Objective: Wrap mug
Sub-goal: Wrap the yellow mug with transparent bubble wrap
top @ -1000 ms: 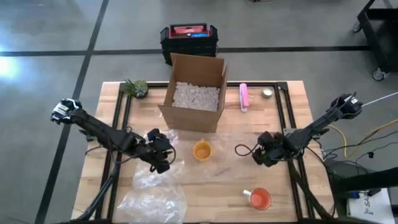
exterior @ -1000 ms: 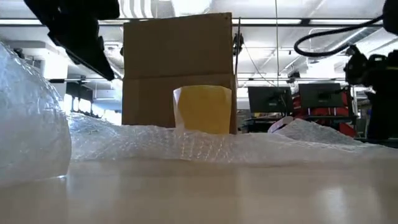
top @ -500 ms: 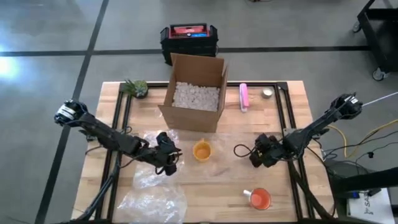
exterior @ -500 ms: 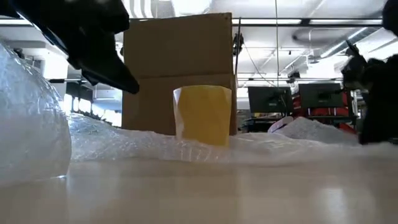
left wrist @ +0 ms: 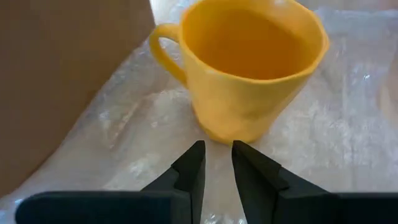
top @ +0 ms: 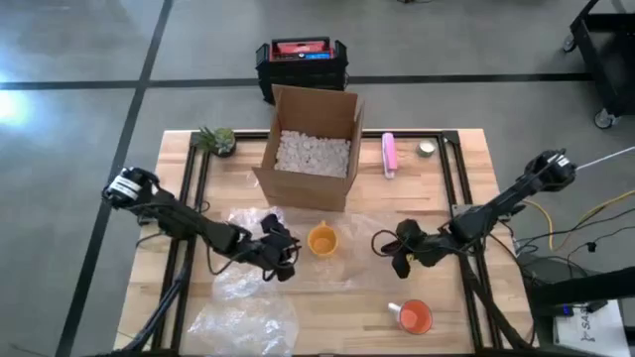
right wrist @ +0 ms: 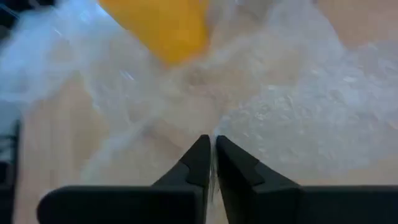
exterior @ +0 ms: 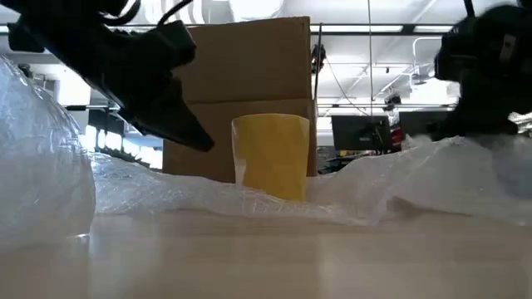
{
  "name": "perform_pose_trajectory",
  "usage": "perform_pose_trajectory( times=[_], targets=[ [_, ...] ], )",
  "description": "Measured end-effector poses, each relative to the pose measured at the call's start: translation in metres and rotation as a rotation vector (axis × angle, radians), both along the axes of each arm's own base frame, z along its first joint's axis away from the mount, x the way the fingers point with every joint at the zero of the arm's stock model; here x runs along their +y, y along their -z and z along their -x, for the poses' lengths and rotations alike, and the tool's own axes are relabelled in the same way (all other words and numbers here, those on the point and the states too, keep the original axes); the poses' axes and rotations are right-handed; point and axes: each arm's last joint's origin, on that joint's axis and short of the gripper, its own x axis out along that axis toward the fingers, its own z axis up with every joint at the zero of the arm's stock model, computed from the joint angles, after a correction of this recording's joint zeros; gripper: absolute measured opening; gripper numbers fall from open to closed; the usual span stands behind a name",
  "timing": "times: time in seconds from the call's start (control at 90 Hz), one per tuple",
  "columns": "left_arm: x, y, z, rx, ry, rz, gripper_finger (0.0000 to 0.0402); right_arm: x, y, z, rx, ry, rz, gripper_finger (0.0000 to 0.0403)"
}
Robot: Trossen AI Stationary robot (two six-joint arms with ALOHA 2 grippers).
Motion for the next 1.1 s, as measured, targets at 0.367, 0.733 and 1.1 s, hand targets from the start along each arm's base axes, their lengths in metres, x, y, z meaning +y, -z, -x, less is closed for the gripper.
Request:
perform_pose_trajectory(
  times=[0.367, 0.733, 1.1],
  targets=[
    [-0.003, -0.003, -0.012, -0.026, 0.034, -0.037, 0.0066, -0.003, -0.026, -0.053, -0.137, -0.086, 0.192, 0.0001],
    [-0.004, -0.019, -0.016, -0.017, 0.041, -0.051, 0.0066, -0.005, -0.034, -0.142, -0.103, -0.272, 0.349, 0.0000],
    [-0.003, -0.077, -0.016, 0.027, 0.061, -0.113, 0.0066, -0.001, -0.022, -0.209, 0.125, -0.418, 0.410, 0.0000]
  ],
)
